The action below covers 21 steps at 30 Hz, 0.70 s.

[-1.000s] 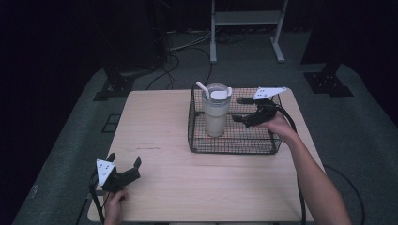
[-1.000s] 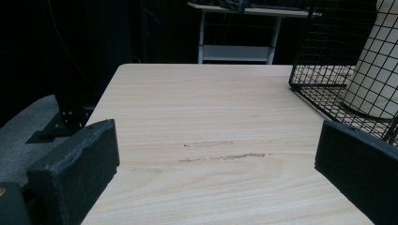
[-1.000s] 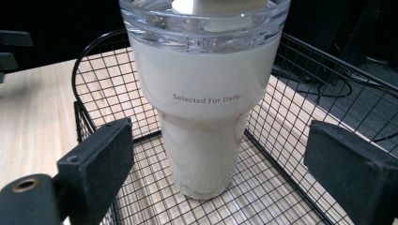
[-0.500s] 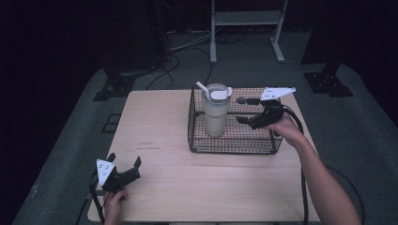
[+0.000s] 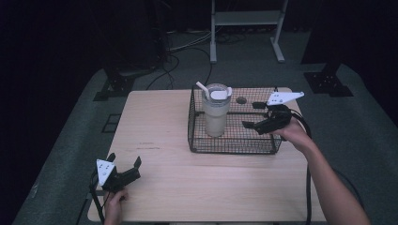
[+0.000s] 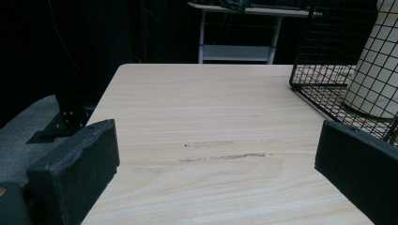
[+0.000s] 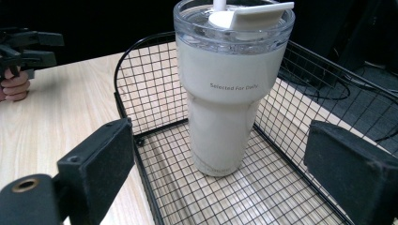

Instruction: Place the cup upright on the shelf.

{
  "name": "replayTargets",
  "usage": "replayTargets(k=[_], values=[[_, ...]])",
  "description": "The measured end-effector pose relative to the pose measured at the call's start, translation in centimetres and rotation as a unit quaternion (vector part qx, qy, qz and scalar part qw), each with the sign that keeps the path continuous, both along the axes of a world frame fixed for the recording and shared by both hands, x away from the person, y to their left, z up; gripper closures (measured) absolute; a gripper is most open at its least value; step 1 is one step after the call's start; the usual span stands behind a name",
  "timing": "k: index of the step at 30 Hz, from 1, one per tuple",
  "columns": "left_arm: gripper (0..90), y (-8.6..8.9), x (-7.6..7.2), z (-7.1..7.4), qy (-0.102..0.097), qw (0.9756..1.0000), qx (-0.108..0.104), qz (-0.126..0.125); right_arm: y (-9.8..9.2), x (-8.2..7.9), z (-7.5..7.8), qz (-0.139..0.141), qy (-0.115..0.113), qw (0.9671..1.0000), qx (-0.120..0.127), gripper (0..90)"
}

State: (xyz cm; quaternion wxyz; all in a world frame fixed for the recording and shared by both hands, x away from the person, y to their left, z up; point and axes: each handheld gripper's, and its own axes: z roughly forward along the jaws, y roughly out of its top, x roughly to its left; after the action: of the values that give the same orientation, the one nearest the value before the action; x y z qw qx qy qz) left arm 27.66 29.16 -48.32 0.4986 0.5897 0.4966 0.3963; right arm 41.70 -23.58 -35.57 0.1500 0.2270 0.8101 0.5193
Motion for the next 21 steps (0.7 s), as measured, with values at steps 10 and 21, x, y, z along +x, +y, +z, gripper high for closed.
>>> replayTargets(k=[10,21], values=[[0.0,-0.1,0.0,0.0,-0.002,1.0000,0.004,0.000,-1.3,-1.9,-0.3,0.000,-0.001,1.0000,-0.002,8.2],[0.0,-0.1,0.0,0.0,0.000,1.0000,0.006,-0.001,-2.2,-3.7,-1.1,0.004,0.002,1.0000,0.006,8.2]])
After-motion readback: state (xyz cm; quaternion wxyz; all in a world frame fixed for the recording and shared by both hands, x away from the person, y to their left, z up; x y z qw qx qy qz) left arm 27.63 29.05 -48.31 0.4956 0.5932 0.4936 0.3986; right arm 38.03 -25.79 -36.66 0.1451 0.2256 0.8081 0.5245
